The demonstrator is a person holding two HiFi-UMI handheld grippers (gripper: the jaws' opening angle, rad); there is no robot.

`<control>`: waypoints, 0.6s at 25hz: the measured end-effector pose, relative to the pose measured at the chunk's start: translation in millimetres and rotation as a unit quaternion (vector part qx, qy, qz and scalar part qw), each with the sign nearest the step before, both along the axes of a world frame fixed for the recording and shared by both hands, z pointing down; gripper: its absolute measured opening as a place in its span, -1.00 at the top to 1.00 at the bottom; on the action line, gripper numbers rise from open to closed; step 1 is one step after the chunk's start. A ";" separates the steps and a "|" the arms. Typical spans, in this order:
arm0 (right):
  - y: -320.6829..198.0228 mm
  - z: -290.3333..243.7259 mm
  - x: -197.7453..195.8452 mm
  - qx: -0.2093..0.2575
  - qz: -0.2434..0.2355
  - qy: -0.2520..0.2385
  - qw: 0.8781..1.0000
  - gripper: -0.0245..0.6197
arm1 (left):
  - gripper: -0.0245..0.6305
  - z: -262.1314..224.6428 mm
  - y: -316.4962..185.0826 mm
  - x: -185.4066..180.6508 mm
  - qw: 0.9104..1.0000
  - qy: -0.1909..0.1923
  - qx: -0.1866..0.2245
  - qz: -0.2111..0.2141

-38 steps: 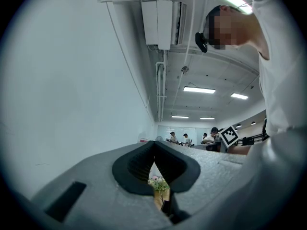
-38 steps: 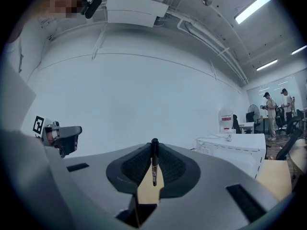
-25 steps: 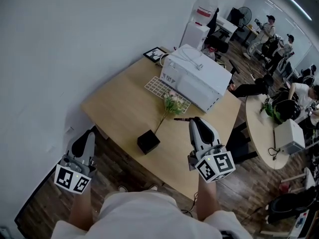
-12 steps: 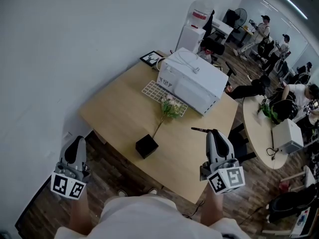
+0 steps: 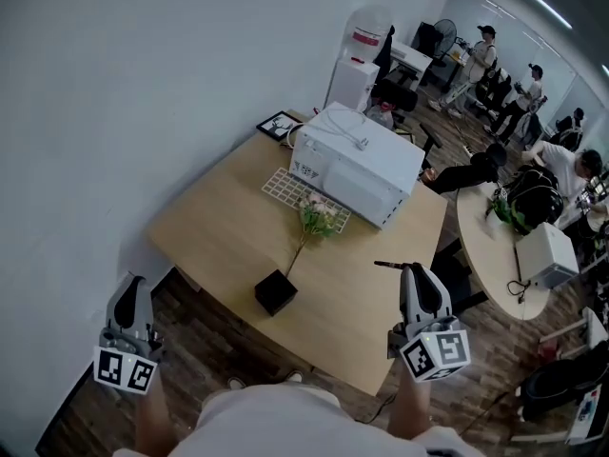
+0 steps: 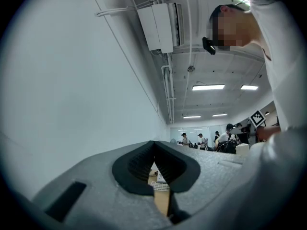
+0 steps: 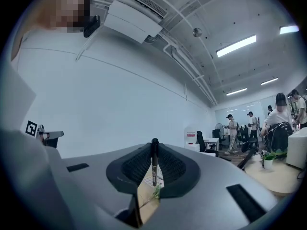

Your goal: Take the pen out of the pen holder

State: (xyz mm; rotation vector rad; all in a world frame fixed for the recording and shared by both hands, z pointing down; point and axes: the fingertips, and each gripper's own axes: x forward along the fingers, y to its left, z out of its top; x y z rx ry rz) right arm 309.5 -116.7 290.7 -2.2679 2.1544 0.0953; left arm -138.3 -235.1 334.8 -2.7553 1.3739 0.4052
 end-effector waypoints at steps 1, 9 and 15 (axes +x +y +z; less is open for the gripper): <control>-0.7 1.3 0.2 -0.002 0.001 -0.001 1.000 0.78 | 0.89 0.6 -1.2 -0.5 1.000 -0.002 -0.001 -0.001; -10.6 5.2 -6.1 -0.021 -0.008 -0.001 1.000 0.78 | 0.89 4.3 -5.6 -11.1 1.000 0.002 -0.013 -0.017; -24.9 11.5 -14.4 -0.020 -0.023 -0.009 1.000 0.78 | 0.89 7.6 -6.8 -11.1 1.000 -0.002 -0.012 -0.020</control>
